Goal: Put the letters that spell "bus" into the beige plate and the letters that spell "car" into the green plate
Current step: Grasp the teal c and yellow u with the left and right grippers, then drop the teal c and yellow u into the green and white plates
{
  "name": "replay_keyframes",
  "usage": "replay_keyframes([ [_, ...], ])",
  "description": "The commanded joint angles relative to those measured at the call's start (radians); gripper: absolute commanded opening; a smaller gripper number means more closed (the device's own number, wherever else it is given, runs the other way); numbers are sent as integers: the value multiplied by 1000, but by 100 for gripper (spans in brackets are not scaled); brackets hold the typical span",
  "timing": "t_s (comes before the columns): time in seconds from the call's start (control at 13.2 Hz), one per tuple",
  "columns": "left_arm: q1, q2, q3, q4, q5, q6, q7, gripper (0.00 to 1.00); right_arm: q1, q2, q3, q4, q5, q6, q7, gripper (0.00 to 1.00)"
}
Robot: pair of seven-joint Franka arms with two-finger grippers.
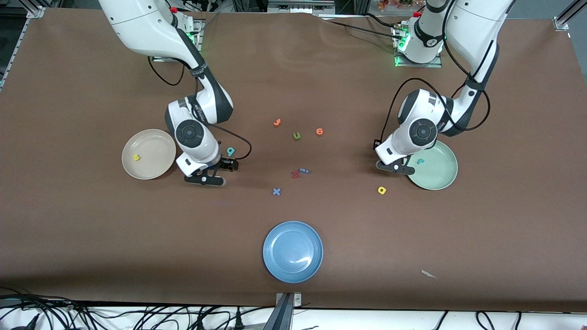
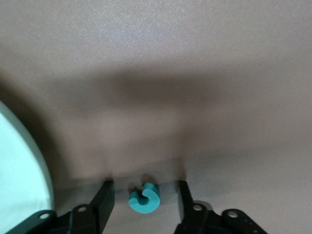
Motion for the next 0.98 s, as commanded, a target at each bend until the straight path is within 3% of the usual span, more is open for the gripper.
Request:
replay_keyframes([
  [0.0, 4, 2, -3, -5, 23, 16, -11, 35, 10, 8, -2, -6, 6, 16, -18, 88],
  [0.15, 4, 0, -3, -7, 23, 15, -11, 15, 10, 8, -2, -15, 6, 30, -18, 71],
  [0.3, 5, 0, -3, -10, 23, 15, -11, 0, 10, 11, -2, -18, 6, 31, -18, 65],
  [0.53, 5, -1, -3, -8, 23, 9, -12, 0, 8, 11, -2, -18, 6, 33, -18, 53],
  [0.68, 7, -20, -3, -1, 23, -10, -8, 0, 7, 11, -3, -17, 6, 33, -19, 40],
  [0.91, 50, -70, -4, 64, 23, -147, -6, 0, 5, 8, -6, -17, 6, 30, -15, 23],
])
